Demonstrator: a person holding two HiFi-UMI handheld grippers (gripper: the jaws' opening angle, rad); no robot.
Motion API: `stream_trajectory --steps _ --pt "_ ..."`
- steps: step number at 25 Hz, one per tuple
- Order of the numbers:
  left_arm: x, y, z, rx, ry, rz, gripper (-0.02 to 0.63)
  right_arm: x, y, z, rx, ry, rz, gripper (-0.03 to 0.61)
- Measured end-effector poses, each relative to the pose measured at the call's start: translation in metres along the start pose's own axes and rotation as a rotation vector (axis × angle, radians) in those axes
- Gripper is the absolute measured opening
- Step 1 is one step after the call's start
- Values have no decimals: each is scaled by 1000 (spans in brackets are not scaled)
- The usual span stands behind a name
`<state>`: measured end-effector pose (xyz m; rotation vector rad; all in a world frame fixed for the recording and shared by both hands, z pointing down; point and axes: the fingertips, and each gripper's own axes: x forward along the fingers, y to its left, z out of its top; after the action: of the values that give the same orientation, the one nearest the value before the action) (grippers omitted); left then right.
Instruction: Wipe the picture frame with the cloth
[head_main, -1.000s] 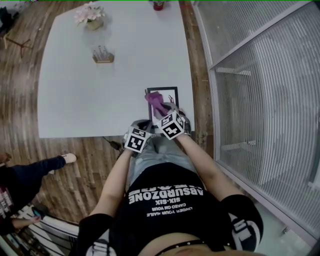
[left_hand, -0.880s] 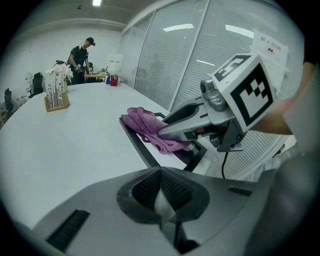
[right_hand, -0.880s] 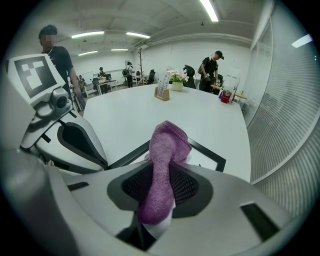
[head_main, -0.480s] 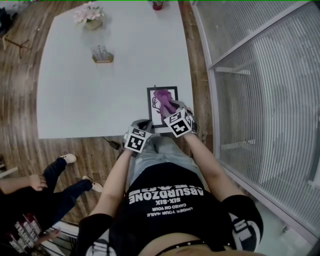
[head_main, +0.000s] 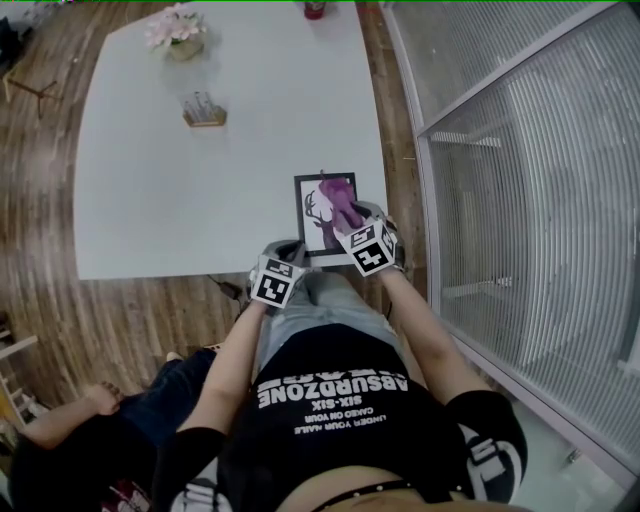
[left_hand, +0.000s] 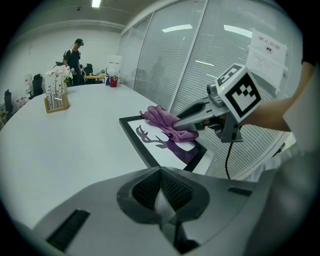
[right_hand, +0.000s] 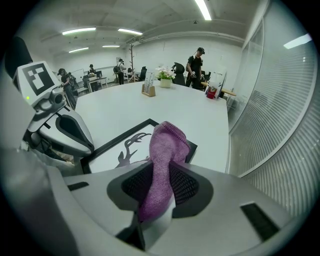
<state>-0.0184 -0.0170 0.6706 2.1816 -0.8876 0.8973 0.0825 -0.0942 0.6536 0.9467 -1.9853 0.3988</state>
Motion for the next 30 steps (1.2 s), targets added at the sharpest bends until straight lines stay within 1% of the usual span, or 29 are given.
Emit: stream_trajectory --steps 18,21,24,27,30 --pt "-1 -1 1 -3 2 -2 15 -28 22 -30 11 -12 57 114" --pt "-1 -1 0 -3 3 0 15 -34 26 -38 33 -15 67 114" --pt "-1 -1 0 -4 2 3 15 -39 30 -46 76 -20 65 114" --pt "0 -1 0 -4 1 7 15 -43 32 -49 112 -24 55 114" --pt "-1 -1 1 -6 0 7 15 -44 34 -50 120 -29 37 114"
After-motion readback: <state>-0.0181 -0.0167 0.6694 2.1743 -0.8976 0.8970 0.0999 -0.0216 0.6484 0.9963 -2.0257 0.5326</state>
